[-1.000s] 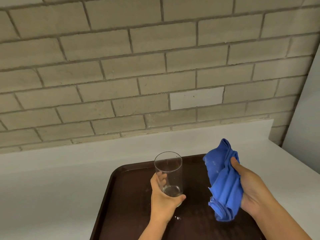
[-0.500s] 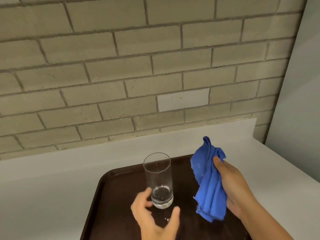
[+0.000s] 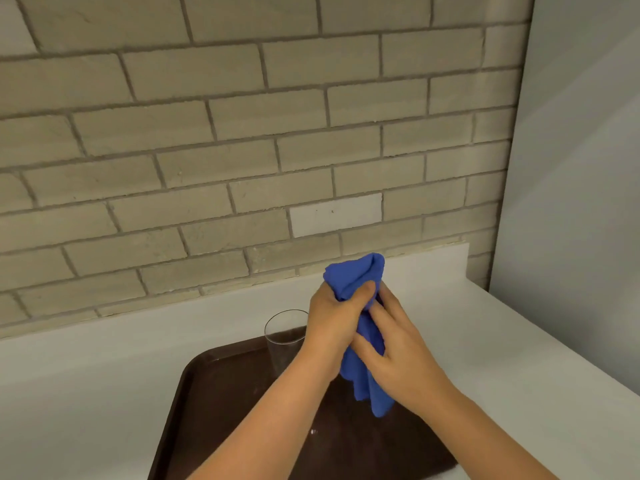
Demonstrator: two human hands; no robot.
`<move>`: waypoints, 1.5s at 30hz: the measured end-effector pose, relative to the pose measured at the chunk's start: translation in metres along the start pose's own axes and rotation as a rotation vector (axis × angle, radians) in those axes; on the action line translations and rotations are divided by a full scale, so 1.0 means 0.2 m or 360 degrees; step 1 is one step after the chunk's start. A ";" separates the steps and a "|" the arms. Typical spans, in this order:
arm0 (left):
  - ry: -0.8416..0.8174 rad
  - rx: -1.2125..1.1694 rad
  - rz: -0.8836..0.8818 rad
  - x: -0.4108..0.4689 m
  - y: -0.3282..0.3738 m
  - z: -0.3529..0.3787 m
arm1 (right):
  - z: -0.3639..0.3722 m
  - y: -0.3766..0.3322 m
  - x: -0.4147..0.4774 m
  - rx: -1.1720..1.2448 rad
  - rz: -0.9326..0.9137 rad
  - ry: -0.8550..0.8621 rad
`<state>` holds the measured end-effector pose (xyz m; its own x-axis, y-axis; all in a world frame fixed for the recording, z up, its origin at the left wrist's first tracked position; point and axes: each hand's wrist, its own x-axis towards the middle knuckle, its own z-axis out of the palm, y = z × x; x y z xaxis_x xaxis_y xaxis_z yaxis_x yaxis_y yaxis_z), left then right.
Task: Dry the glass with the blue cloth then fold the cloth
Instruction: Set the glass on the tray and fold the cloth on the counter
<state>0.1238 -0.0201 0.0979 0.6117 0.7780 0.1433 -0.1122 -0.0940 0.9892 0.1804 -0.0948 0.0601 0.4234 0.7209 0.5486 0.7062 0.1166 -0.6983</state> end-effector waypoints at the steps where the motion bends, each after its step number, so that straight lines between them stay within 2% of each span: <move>1: -0.0026 0.0053 0.0024 0.01 0.01 -0.01 | -0.03 0.00 0.00 0.0118 -0.0002 -0.0017; 4: -0.0217 0.0146 0.0106 0.01 0.05 -0.02 | -0.13 0.00 0.00 0.0391 0.0100 0.0006; 6: -0.0448 0.0134 0.0137 0.00 0.08 -0.02 | -0.21 -0.01 0.03 0.0532 0.0184 0.0071; 8: -0.0630 0.0150 0.0169 -0.01 0.09 -0.02 | -0.27 -0.02 0.06 0.0449 0.0213 0.0078; 11: -0.0616 0.0200 0.0250 -0.01 0.09 0.01 | -0.36 -0.02 0.09 0.0368 0.0271 0.0141; 13: -0.0556 0.0133 0.0236 -0.03 0.09 0.04 | -0.41 -0.01 0.09 0.0511 0.0392 0.0212; 15: -0.0508 0.0064 0.0136 -0.05 0.08 0.08 | -0.45 0.02 0.07 0.0781 0.0580 0.0181; 17: -0.0500 0.0008 0.0013 -0.07 0.04 0.11 | -0.49 0.06 0.02 0.0875 0.0736 0.0096; 20: -0.0539 -0.0125 -0.0172 -0.11 -0.04 0.15 | -0.51 0.11 -0.08 0.0762 0.0785 0.0107; 27: -0.0590 -0.0540 -0.0609 -0.16 -0.13 0.33 | -0.60 0.21 -0.18 0.0557 0.0793 0.0448; 33: -0.0694 -0.0739 -0.0884 -0.09 -0.23 0.54 | -0.75 0.40 -0.18 0.0517 0.0904 0.0421; 35: -0.0616 -0.0604 -0.0916 -0.03 -0.34 0.61 | -0.78 0.52 -0.17 0.0426 0.1003 0.0327; 39: -0.0306 0.0124 -0.0778 0.14 -0.57 0.69 | -0.72 0.84 -0.11 0.0234 0.1187 0.0071; 42: -0.0318 0.0608 -0.0633 0.30 -0.71 0.68 | -0.63 1.06 -0.02 0.0151 0.1252 -0.0048; 45: -0.0338 0.0926 -0.0436 0.47 -0.78 0.67 | -0.57 1.22 0.10 0.0034 0.1271 -0.0140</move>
<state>0.3038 -0.0154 -0.0380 0.7053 0.6879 -0.1713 0.4726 -0.2762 0.8369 0.4261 -0.1296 -0.0474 0.7493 0.6431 -0.1581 0.1974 -0.4447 -0.8737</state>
